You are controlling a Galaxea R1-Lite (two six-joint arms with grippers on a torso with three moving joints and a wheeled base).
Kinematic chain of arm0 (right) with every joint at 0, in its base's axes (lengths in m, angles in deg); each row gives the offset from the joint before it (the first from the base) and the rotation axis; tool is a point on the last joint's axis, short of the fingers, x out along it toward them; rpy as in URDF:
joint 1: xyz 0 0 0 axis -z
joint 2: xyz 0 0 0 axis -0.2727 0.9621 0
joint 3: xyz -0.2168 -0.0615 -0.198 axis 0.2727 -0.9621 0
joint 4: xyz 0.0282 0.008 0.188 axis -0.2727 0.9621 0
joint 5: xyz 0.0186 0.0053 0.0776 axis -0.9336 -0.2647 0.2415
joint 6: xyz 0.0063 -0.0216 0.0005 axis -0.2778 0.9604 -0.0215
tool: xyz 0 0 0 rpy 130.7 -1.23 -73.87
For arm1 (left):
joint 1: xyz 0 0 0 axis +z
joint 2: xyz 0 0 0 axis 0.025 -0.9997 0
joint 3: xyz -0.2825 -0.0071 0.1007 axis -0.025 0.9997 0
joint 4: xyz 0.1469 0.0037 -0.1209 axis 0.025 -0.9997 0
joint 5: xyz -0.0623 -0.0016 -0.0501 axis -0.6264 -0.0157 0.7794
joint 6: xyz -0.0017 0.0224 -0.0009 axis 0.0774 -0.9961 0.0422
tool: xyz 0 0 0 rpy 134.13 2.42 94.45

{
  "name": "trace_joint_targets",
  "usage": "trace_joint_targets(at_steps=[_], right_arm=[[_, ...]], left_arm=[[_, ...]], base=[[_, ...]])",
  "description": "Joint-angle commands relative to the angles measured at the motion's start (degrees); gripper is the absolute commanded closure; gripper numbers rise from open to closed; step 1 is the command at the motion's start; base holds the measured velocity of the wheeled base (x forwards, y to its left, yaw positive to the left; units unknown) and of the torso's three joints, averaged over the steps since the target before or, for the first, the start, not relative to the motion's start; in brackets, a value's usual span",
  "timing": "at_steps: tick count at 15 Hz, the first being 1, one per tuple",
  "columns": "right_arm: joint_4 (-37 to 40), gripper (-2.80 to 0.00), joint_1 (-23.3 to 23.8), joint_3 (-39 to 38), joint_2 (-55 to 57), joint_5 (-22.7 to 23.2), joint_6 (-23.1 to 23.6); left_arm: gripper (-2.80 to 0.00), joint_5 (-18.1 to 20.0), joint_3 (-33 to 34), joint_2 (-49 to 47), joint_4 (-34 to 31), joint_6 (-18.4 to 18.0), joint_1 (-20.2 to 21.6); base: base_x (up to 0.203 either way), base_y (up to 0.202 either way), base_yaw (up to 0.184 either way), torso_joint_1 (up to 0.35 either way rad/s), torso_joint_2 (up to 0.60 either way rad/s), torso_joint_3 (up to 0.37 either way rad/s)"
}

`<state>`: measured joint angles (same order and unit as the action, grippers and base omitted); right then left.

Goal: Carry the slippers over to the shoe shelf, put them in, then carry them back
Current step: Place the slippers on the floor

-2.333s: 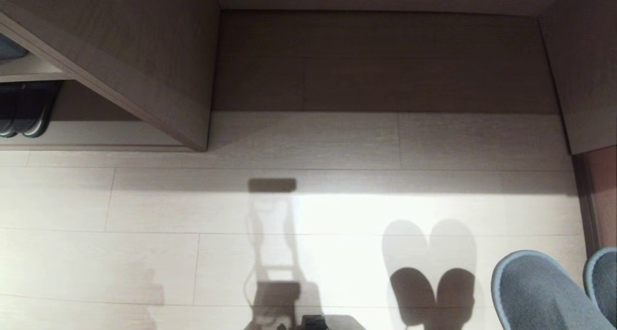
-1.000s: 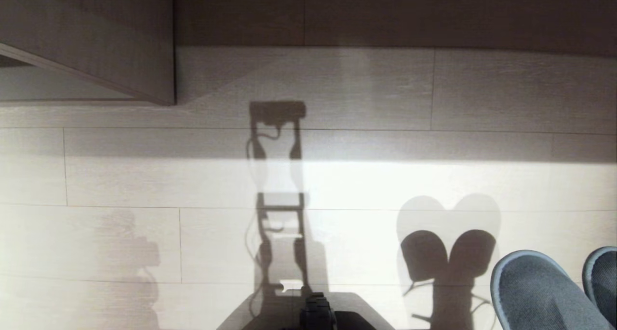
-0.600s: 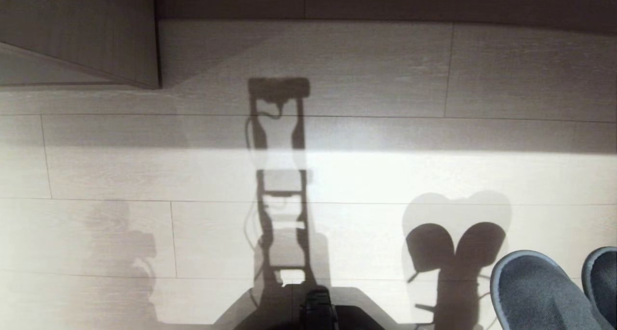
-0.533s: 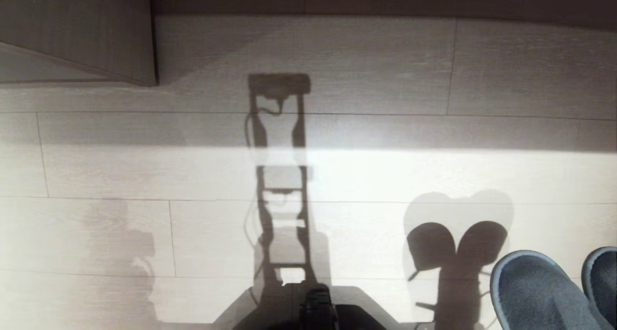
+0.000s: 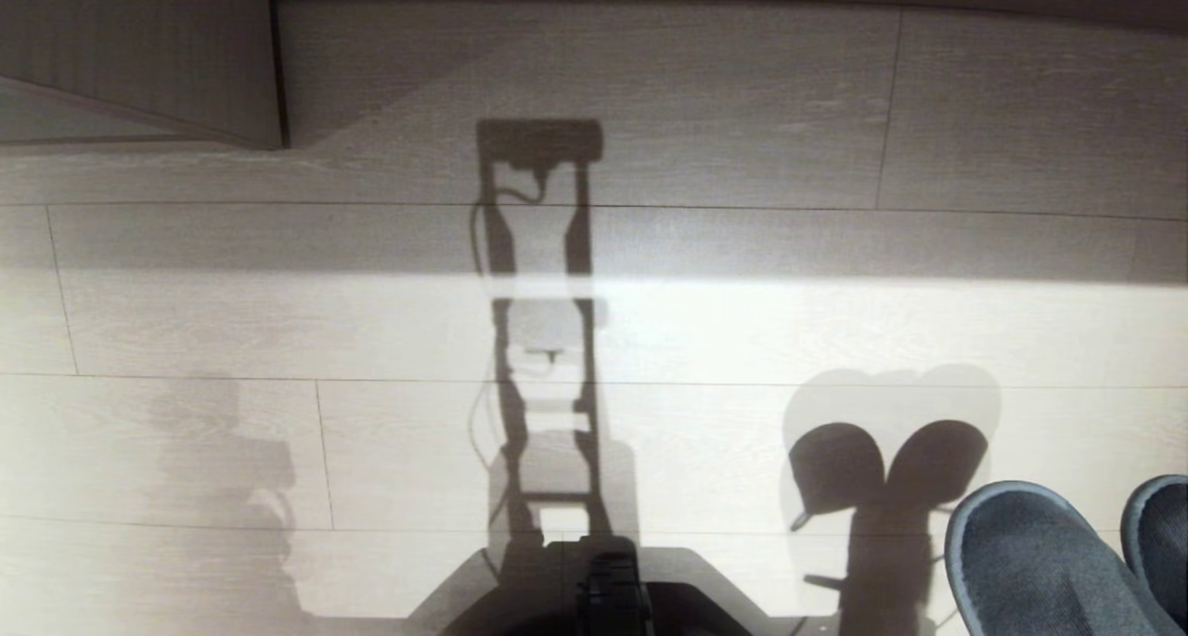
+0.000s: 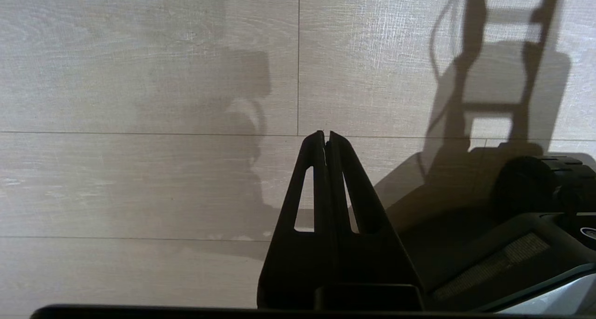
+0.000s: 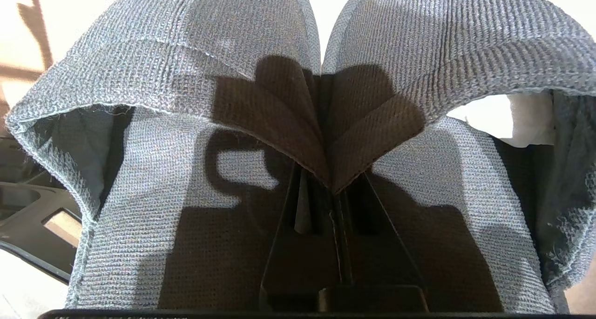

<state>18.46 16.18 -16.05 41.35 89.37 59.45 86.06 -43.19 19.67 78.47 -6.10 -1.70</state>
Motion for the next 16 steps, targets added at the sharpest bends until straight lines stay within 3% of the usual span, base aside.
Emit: trace_joint_targets(at_steps=[1, 4, 11, 16], right_arm=[[-0.17, 0.0, -0.02, 1.28, 0.82, 0.35, 0.16], [-4.54, 0.0, -0.96, 7.61, 13.97, 1.07, 0.26], [-35.86, 0.0, -2.3, 23.96, 60.59, 1.43, 1.04], [-57.66, 0.0, -2.52, 36.52, 80.41, 1.7, 3.44]], left_arm=[[0.0, -0.01, 0.09, -0.05, 0.01, -0.16, 0.0], [0.0, -0.09, 0.09, 0.03, 0.01, -0.33, 0.0], [0.0, -0.01, 0.09, -0.05, 0.01, -0.33, 0.0], [0.0, -0.01, 0.09, -0.05, 0.01, -0.33, 0.0]], base=[[0.0, 0.0, 0.0, 0.0, 0.0, 0.0], [0.0, 0.0, 0.0, 0.0, 0.0, 0.0], [0.0, 0.0, 0.0, 0.0, 0.0, 0.0], [0.0, 0.0, 0.0, 0.0, 0.0, 0.0]])
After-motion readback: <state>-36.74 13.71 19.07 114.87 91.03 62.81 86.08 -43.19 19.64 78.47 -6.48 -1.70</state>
